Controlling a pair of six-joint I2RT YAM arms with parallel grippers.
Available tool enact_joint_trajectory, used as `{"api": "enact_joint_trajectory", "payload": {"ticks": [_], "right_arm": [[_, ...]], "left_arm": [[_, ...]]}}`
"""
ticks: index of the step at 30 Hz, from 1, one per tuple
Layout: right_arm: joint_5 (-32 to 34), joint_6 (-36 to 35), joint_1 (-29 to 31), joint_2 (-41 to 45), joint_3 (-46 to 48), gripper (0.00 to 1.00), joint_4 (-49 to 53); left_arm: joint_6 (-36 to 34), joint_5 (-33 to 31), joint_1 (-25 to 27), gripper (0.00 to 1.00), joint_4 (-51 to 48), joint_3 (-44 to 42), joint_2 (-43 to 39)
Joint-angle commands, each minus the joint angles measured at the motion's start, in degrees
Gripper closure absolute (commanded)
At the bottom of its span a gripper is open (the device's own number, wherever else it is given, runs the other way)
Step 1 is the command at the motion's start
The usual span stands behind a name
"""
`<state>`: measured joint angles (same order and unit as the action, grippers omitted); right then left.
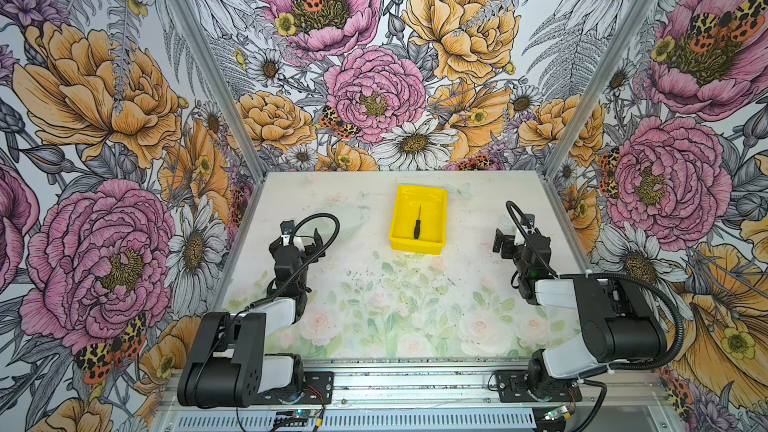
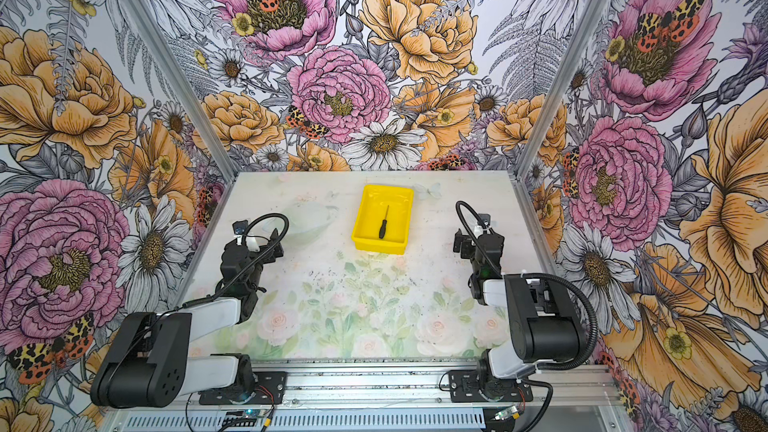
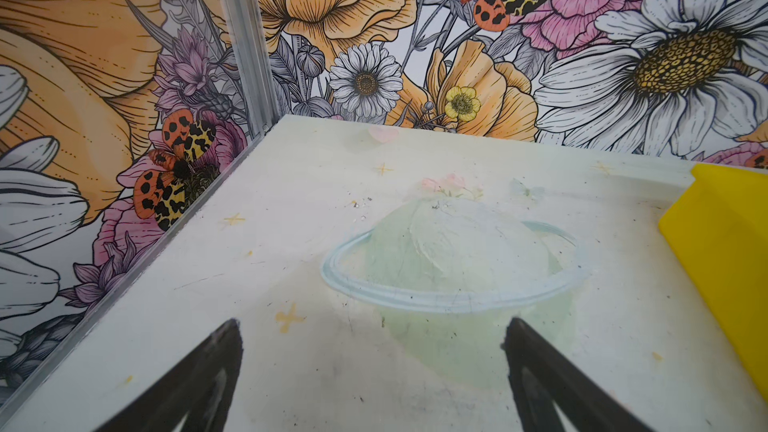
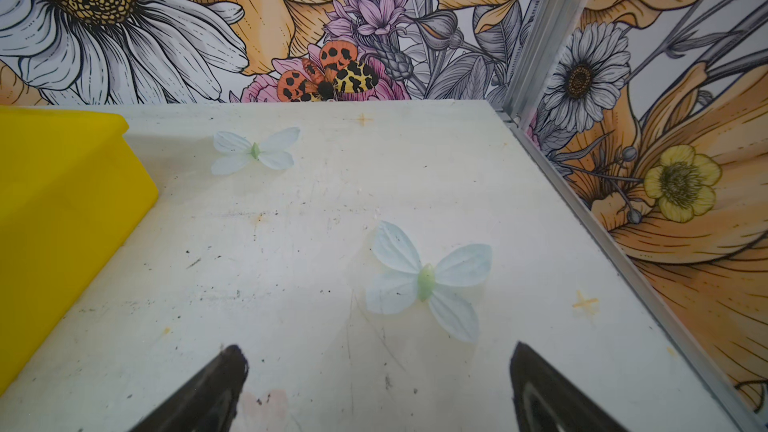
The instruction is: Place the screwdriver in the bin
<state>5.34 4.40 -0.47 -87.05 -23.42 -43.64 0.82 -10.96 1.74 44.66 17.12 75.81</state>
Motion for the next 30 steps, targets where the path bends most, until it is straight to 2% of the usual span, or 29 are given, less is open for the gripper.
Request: {"api": "enact_joint_trajectory", "payload": {"ticks": [1,7,9,13,15,18,30], "right_arm": [[-1.2,-0.2,-0.5,-0.5,-0.6,0.0,-2.6],[-1.3,-0.1,-0.7,-0.4,-0.6,0.0,-2.6],[-1.3,-0.2,-0.6,-0.5,-0.6,0.0,-2.6],[-1.4,-0.1,-0.6,-0.5,-0.6,0.0,-2.6],[-1.4,-0.1,-0.6,-0.5,-0.6,0.0,-2.6],[-1.4,-0.1,-0.6,-0.4,-0.6,0.01,-2.6],[-1.4,-0.1,-0.6,-0.4,-0.3,0.0,-2.9]], "left_arm": [[-1.5,4.2,-1.4,0.01,7.0,0.5,3.7],[-3.7,9.8,-1.5,0.01,15.3,1.4,13.2],[-3.4,8.8,-1.4,0.01,11.6,2.2,11.9],[-2.2,7.0,-1.7,0.01,12.3,2.3,12.5],[-2.6,7.8,-1.7,0.01,12.6,2.5,12.7],[-3.0,9.3,-1.9,0.01,7.6,4.8,12.5],[-2.4,9.9,-2.5,0.01,8.5,4.7,12.9]]}}
